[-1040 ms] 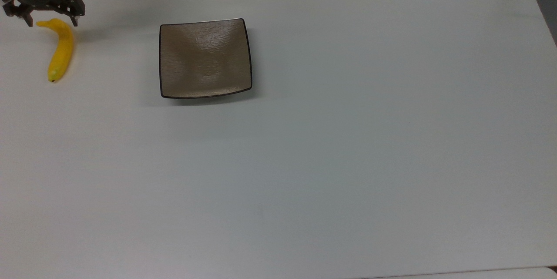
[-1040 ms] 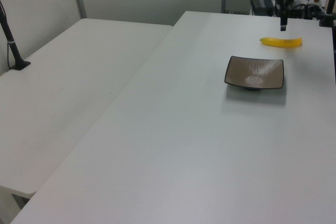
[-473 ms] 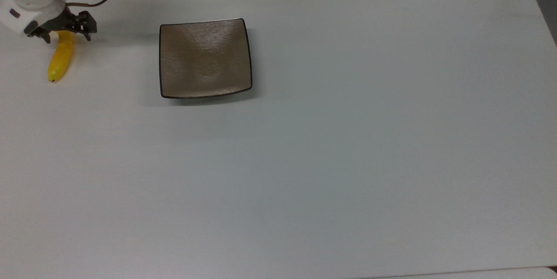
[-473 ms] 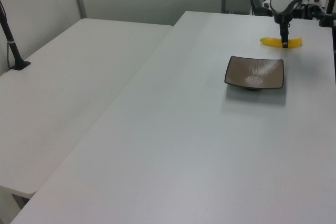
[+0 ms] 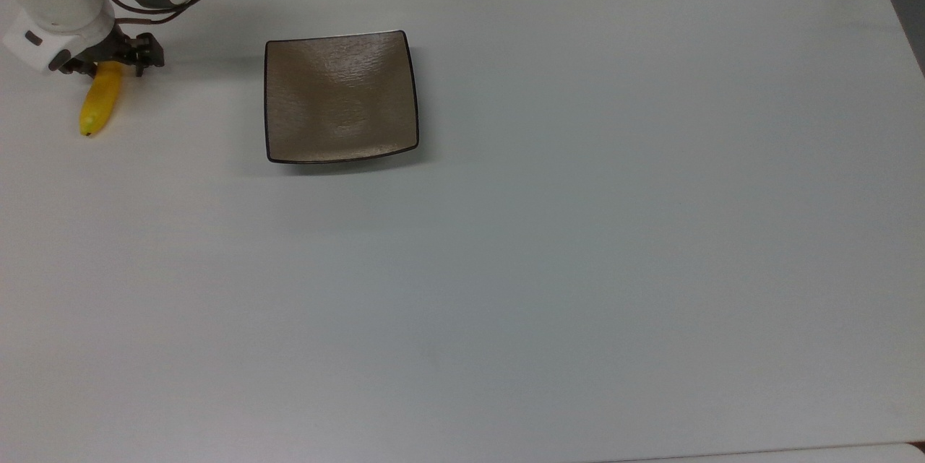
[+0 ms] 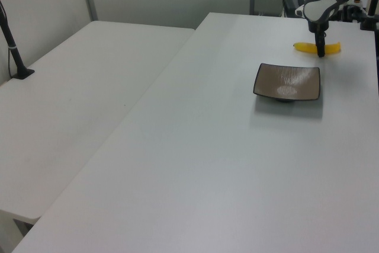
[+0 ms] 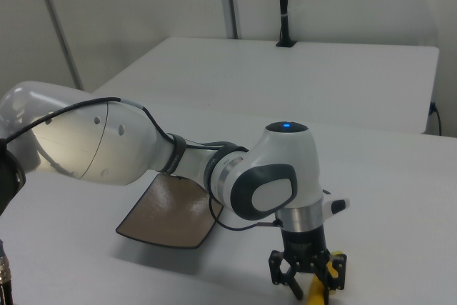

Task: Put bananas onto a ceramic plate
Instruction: 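Lower the gripper and close it around the banana, then lift the banana and carry it over the brown plate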

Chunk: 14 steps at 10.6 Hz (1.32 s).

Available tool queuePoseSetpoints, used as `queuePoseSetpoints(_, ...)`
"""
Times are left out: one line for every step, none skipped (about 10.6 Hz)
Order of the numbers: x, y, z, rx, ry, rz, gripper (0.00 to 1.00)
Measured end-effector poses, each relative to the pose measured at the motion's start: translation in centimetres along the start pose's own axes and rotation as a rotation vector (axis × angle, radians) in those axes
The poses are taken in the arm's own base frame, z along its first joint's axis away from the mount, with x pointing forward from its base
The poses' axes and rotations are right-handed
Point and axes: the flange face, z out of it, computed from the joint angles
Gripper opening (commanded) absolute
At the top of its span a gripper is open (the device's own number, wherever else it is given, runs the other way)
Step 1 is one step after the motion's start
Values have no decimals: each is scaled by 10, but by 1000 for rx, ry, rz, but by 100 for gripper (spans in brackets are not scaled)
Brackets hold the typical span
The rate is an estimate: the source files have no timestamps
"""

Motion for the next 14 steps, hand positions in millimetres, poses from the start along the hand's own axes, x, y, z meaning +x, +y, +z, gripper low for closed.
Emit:
queuePoseSetpoints(0,1,-2,-4,2,-5,12)
queuePoseSetpoints(1,2,-3,-6,4,-6,11)
queuePoseSetpoints(1,2,-3,-6,3,-6,11)
queuePoseSetpoints(1,2,-3,-6,4,-6,11)
queuePoseSetpoints(2,1,-4,-6,6,-7,11)
queuePoseSetpoints(7,-2,-6,-5,13,-15,11)
queuePoseSetpoints(14,-7,-11,6,19,-21,11)
queuePoseSetpoints(20,-11,-20,31,23,-17,11)
queuePoseSetpoints(25,-14,-31,64,32,-7,11)
queuePoseSetpoints(29,-19,-47,95,43,-4,11)
queuePoseSetpoints(32,-25,-62,118,48,-10,11)
queuePoseSetpoints(32,-31,-79,136,50,-19,12)
queuePoseSetpoints(31,-41,-97,164,58,-27,12)
queuePoseSetpoints(33,-54,-112,200,68,-34,12)
